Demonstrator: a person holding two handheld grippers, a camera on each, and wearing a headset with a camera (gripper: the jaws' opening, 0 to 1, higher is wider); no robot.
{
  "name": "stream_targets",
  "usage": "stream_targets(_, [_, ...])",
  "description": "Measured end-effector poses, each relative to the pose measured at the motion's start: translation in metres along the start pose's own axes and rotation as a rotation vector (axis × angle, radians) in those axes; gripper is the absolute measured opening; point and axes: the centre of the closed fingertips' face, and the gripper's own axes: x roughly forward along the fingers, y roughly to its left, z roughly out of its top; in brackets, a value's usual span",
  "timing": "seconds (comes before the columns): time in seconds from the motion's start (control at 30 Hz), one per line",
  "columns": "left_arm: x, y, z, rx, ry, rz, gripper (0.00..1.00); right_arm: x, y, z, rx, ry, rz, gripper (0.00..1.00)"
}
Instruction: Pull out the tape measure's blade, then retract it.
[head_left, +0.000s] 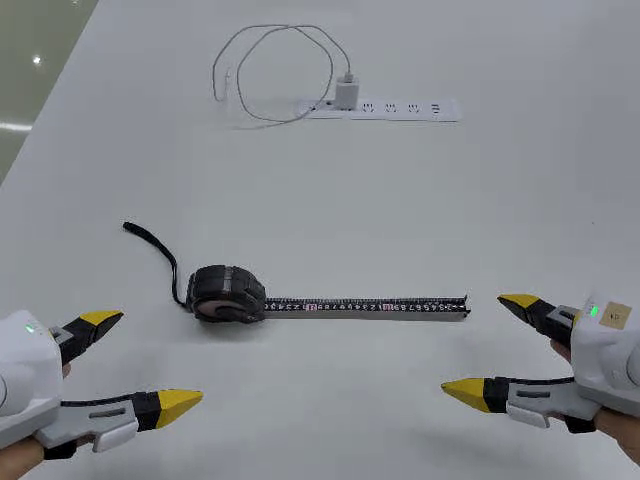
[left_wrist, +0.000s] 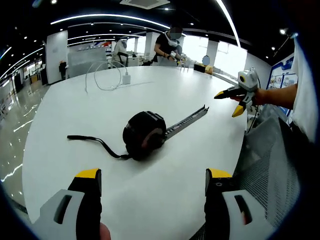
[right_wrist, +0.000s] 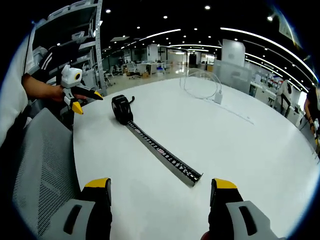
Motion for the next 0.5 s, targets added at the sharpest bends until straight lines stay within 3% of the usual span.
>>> stream_targets(0.5, [-0.007,-0.008,-0.015,-0.048,0.003,0.018,0.86,-0.003,0.012,-0.009,0.035,-0.020,-0.019,0.82])
